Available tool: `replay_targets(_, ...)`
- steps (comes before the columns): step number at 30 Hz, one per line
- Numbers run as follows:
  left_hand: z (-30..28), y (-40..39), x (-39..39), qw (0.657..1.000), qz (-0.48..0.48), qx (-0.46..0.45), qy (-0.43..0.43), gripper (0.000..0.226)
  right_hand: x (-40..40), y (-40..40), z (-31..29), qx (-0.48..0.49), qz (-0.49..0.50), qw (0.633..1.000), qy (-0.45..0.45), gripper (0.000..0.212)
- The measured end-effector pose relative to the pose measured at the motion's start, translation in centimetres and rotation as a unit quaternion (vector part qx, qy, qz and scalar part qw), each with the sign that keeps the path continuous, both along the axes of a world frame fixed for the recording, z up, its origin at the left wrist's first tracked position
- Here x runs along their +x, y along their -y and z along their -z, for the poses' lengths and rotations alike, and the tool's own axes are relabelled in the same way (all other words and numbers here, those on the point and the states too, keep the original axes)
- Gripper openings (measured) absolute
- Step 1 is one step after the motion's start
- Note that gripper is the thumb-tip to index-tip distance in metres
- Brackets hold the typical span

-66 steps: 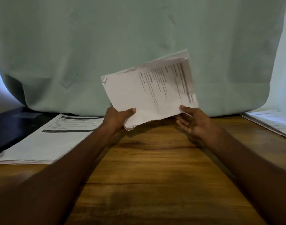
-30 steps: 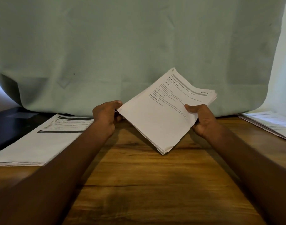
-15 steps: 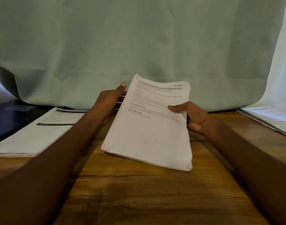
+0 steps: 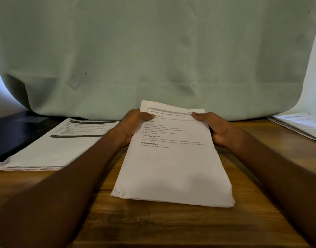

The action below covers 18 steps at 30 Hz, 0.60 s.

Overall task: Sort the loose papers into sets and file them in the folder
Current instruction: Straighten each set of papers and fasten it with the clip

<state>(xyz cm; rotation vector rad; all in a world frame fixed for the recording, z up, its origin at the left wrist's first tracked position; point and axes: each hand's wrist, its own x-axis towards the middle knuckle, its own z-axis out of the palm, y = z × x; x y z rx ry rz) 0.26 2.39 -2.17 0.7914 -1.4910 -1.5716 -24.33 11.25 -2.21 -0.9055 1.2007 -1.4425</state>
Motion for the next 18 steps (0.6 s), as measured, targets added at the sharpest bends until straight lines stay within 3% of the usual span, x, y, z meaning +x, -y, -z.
replay_targets(3, 0.3, -0.3, -0.7, 1.000, 0.005, -0.005, -0.001, 0.031, -0.5, 0.3, 0.2, 0.041, 0.032, 0.999, -0.002, 0.040)
replay_targets(9, 0.4, 0.3, -0.7, 0.992, -0.022, -0.010, -0.121, 0.031, -0.5, 0.2, 0.3, 0.073, 0.029, 0.997, -0.003, 0.038)
replay_targets(14, 0.4, 0.1, -1.0, 0.974, 0.010, 0.105, -0.203, 0.041, 0.2, 0.1, 0.3, 0.068, 0.038, 0.997, 0.007, 0.026)
replay_targets(18, 1.1, 0.6, -0.8, 0.967, 0.021, 0.125, -0.221, 0.028, -0.2, 0.2, 0.3, 0.063, 0.042, 0.997, 0.009, 0.029)
